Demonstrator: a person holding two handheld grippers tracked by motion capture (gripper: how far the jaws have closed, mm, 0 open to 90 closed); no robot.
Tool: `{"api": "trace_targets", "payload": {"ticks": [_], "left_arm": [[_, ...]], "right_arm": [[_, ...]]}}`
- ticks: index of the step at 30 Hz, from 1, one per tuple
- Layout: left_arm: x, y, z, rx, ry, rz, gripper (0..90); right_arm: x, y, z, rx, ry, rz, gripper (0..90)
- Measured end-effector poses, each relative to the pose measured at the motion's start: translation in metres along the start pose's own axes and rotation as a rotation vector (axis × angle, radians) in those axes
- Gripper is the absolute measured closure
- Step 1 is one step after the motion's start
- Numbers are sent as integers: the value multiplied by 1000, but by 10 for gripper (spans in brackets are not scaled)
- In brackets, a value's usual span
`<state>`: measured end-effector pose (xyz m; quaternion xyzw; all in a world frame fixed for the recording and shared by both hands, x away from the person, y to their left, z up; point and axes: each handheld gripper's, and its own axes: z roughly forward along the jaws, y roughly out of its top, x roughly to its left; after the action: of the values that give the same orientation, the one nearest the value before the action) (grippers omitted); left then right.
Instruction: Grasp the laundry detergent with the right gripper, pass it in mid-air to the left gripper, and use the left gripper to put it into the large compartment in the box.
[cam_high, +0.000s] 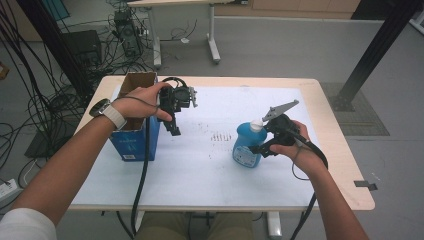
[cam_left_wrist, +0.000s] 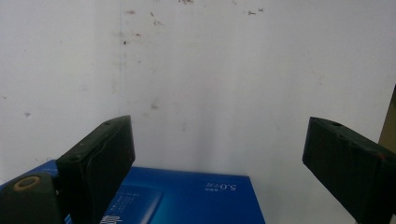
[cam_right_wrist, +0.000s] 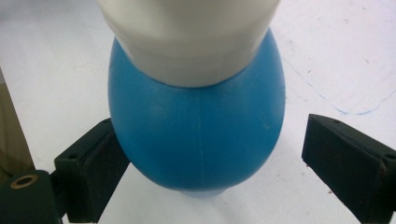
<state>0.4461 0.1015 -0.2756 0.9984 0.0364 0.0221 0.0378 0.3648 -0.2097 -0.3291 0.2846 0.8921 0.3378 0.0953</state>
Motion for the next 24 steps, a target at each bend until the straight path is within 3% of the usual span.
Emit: {"api": "trace_targets", "payload": {"ticks": [24], "left_arm": [[1,0,0,-1,2,-3,96]], "right_arm": [[-1,-2,-2,-2,-4,8,91]]}}
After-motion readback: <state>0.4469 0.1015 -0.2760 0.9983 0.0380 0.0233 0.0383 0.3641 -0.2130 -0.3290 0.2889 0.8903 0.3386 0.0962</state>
